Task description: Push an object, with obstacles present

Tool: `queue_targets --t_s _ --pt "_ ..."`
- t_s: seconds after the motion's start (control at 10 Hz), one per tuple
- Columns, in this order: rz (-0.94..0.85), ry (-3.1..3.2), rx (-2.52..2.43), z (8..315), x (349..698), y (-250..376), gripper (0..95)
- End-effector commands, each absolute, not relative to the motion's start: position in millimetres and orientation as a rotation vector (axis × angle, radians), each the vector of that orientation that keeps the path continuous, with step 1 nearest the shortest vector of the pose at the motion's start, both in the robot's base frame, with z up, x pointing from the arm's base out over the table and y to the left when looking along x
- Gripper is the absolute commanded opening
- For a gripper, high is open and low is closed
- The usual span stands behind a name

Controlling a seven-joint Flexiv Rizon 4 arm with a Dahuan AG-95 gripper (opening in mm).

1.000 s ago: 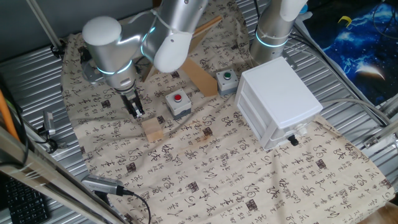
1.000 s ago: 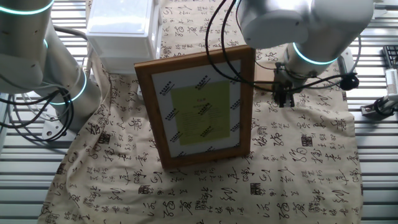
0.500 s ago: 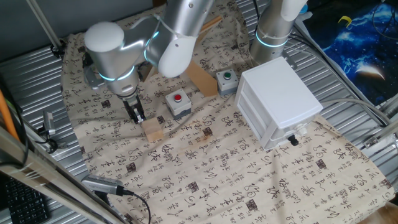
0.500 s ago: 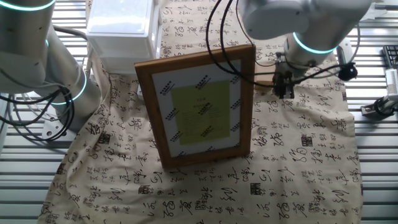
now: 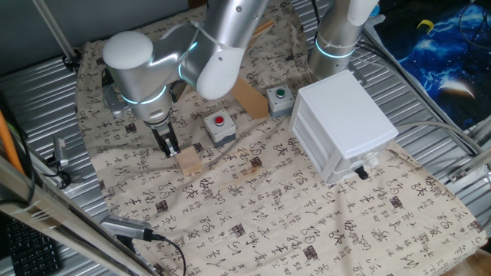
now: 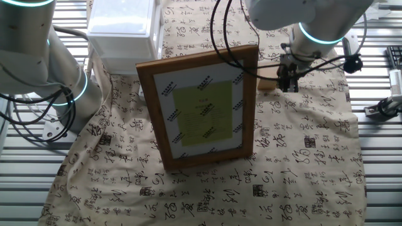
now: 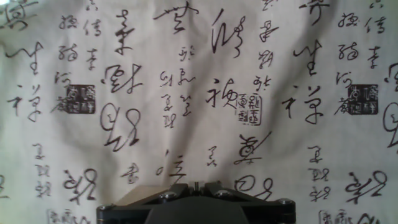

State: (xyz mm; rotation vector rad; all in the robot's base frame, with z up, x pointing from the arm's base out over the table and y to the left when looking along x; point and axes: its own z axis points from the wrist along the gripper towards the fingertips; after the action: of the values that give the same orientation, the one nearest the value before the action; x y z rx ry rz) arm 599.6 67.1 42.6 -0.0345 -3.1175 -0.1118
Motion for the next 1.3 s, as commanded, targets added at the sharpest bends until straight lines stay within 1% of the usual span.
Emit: queue_targets --t_s 0.1,0.8,1.3 --pt "-0.114 -3.119 -0.049 44 601 72 0.0" --pt "-0.122 -3.116 -0.101 58 600 95 0.0" --pt "-0.114 -3.123 -0.156 60 596 122 0.0"
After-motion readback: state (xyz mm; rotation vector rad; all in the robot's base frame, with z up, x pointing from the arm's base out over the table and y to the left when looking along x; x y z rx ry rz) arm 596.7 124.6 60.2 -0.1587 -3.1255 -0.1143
